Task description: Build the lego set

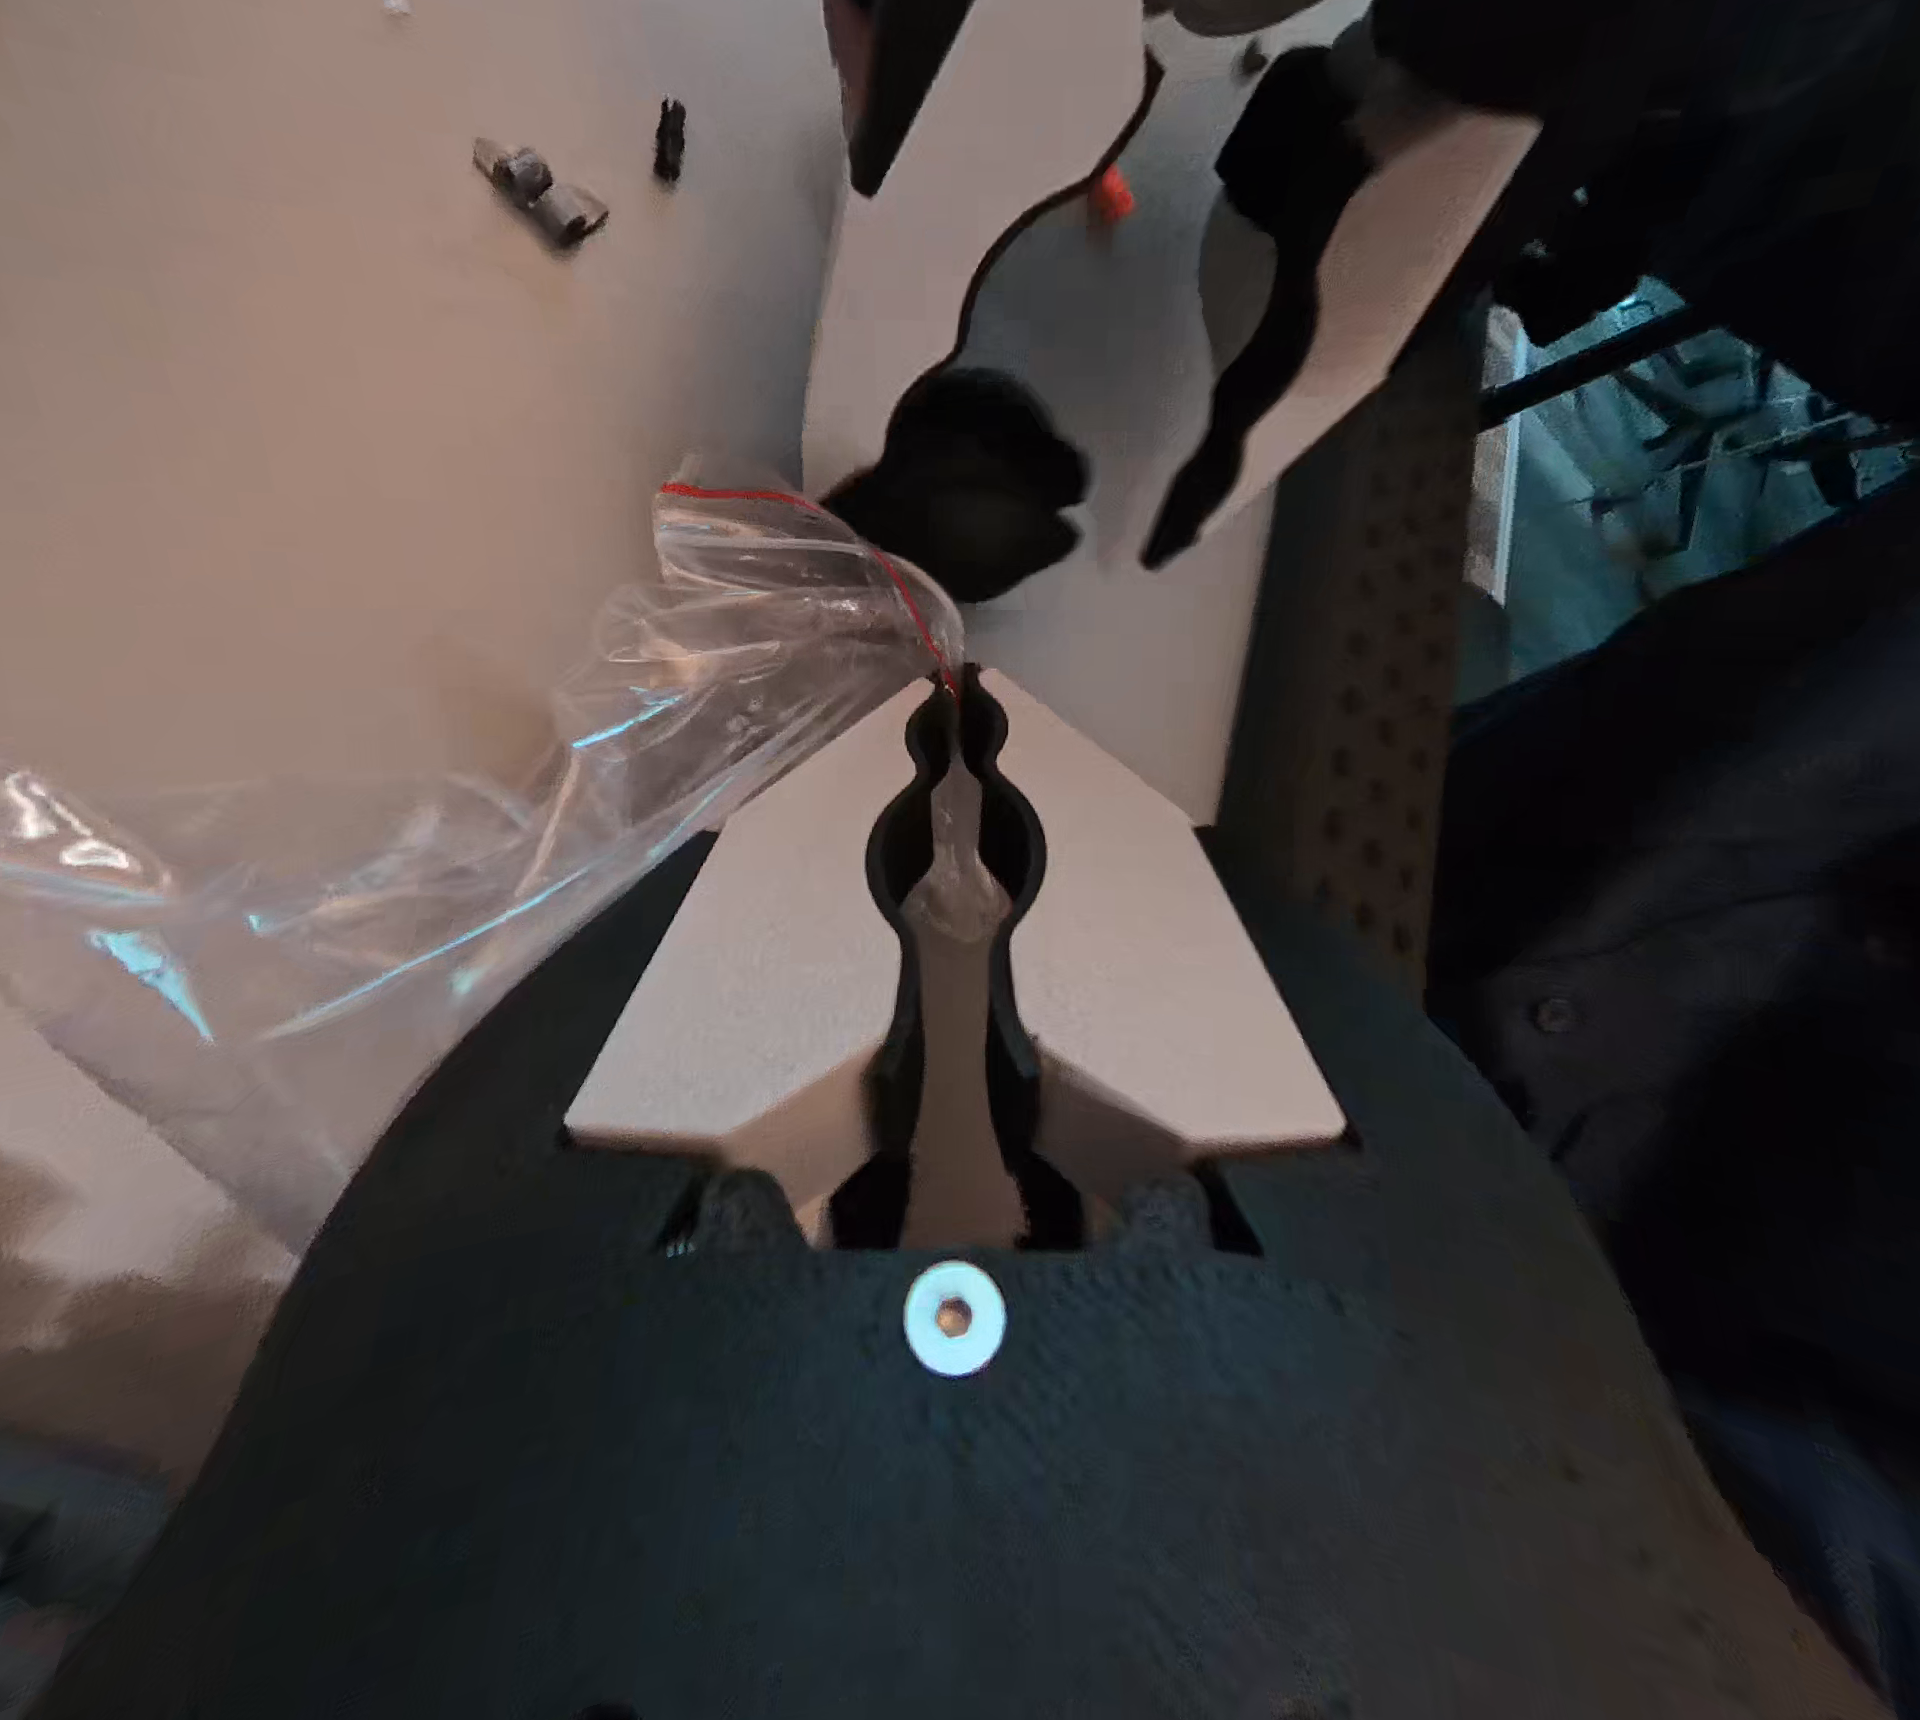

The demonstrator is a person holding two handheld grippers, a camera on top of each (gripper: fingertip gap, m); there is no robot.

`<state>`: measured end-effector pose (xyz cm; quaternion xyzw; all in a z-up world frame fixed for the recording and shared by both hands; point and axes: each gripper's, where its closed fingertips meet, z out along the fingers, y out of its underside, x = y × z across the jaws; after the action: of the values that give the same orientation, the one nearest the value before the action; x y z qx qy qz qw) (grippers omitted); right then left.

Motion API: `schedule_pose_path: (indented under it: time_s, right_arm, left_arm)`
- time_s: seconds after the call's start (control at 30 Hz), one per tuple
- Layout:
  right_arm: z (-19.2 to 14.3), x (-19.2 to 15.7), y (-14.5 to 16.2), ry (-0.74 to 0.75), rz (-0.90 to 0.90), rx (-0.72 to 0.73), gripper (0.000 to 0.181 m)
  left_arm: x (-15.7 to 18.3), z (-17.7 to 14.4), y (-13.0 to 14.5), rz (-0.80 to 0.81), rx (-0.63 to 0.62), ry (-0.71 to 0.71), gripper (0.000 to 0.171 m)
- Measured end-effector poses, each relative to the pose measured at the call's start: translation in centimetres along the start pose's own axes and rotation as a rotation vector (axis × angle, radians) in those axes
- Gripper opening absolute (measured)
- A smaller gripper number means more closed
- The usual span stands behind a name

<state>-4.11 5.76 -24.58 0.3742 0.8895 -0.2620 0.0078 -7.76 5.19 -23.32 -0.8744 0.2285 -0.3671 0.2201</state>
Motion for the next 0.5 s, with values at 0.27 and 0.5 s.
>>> schedule_pose_path:
  time_s: [0.27, 0.5]
  right_arm:
    - [-4.8, 3.0, -3.6, -0.044, 0.21, 0.412, 0.07]
    - [-6.3, 2.6, -6.4, -0.119, 0.255, 0.602, 0.0]
  left_arm:
    - [3.9, -2.9, -3.2, 0.145, 0.248, 0.203, 0.0]
    - [5.5, -3.4, -4.9, 0.286, 0.323, 0.207, 0.0]
